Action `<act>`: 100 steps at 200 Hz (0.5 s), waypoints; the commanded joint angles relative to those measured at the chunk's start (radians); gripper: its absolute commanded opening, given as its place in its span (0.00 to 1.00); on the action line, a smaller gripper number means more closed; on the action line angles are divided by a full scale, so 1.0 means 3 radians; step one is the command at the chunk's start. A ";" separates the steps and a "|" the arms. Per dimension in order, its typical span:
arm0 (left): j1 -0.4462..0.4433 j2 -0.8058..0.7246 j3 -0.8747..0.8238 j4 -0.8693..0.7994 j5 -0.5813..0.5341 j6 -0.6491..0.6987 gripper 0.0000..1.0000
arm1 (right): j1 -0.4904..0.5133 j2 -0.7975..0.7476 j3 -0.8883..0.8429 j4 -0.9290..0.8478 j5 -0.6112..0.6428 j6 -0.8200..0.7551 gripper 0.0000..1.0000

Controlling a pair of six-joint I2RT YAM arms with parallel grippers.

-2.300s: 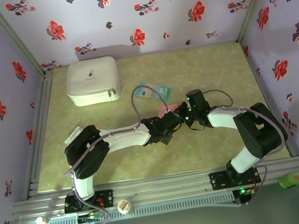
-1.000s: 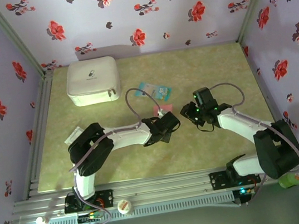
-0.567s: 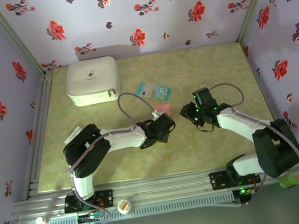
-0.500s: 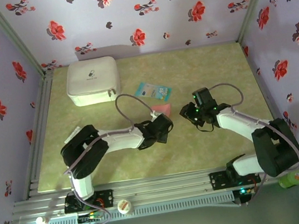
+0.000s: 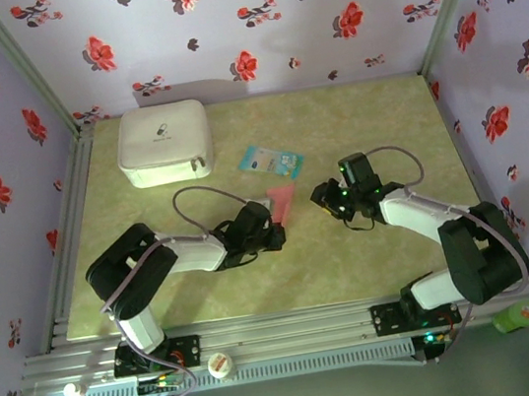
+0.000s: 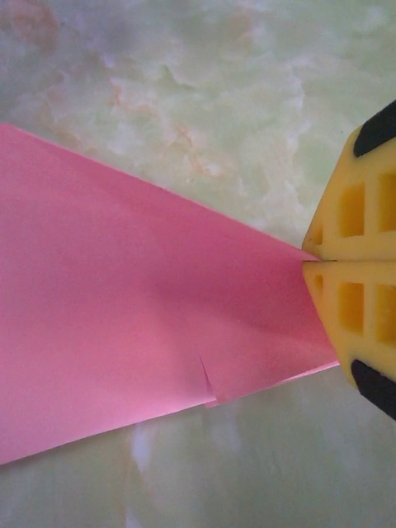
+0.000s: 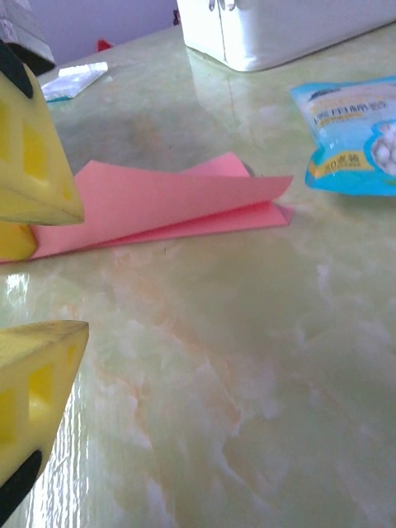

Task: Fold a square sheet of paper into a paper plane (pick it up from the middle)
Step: Fold the wing for the fifth time at the center of the table.

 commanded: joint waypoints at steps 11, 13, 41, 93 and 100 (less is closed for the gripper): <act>0.0056 -0.0033 -0.0050 0.0293 0.0324 -0.0097 0.00 | -0.0021 0.0071 -0.0028 0.0243 -0.0211 -0.0107 0.34; 0.0059 -0.0026 -0.0050 0.0302 0.0333 -0.0101 0.00 | -0.0018 0.0073 -0.0030 0.0255 -0.0220 -0.0107 0.34; 0.0096 0.0037 -0.0076 0.0446 0.0498 -0.0163 0.00 | -0.0009 0.0139 -0.0051 0.0470 -0.0417 -0.0134 0.31; 0.0128 0.0129 -0.0101 0.0598 0.0660 -0.0247 0.00 | 0.0067 0.0315 -0.0071 0.0760 -0.0663 -0.0204 0.21; 0.0131 0.0140 -0.0100 0.0612 0.0671 -0.0260 0.00 | 0.0082 0.0345 -0.0065 0.0789 -0.0686 -0.0213 0.20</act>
